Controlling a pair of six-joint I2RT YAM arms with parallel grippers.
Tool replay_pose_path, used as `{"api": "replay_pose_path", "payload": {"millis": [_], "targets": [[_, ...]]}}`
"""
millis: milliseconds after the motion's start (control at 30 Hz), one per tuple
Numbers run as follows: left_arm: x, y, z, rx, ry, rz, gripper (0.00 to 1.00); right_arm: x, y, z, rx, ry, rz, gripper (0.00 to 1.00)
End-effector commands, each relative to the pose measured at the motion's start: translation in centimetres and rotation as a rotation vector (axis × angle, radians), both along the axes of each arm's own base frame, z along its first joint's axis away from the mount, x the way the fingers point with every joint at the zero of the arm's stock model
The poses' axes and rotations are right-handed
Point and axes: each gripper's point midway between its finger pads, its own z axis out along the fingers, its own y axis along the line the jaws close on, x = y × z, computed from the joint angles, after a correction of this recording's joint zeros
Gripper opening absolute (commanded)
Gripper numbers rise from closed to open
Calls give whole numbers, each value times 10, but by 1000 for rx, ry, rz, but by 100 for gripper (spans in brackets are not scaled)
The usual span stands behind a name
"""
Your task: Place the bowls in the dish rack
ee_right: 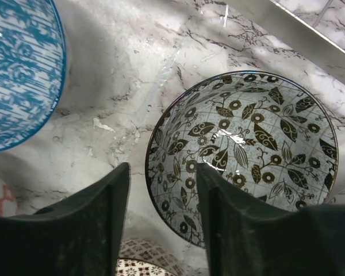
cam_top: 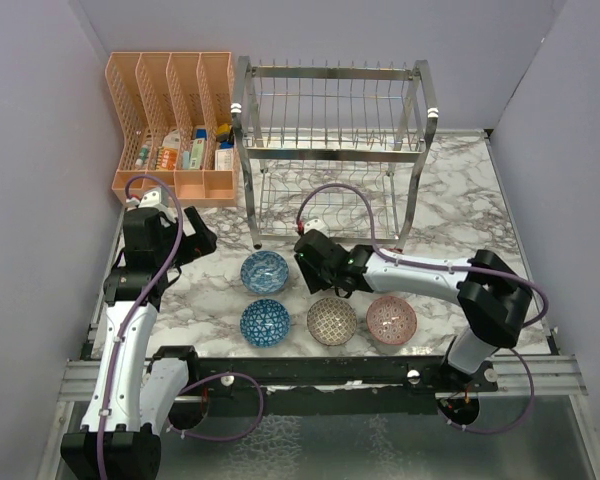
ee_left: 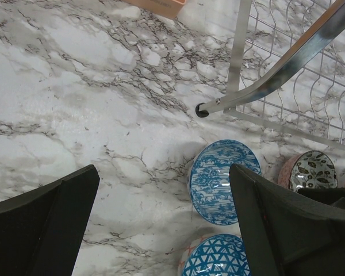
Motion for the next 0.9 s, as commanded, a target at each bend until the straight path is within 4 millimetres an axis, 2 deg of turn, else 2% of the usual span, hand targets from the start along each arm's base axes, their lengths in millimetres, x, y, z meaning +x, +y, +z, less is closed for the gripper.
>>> {"api": "replay_pose_path", "payload": {"millis": [0, 233, 267, 367, 500, 600, 700, 867], "targets": [[5, -1, 1, 0, -23, -14, 99, 4, 5, -10, -16, -7, -17, 46], [6, -1, -3, 3, -17, -16, 99, 13, 4, -26, -85, -17, -29, 46], [6, -1, -4, 3, -16, -16, 99, 14, 2, -28, -96, -18, -33, 43], [7, -1, -5, 4, -14, -17, 99, 17, 0, -33, -131, -21, -44, 22], [9, 0, -6, 5, -9, -18, 99, 19, 0, -31, -144, -26, -47, 15], [10, 0, -7, 8, -8, -18, 99, 20, 3, -21, -132, -29, -37, 2], [10, 0, -8, 9, -4, -18, 99, 17, 13, -3, -84, -24, 0, 1], [11, 0, -7, 10, -6, -18, 99, 4, 36, 40, 77, -17, 112, 1]]}}
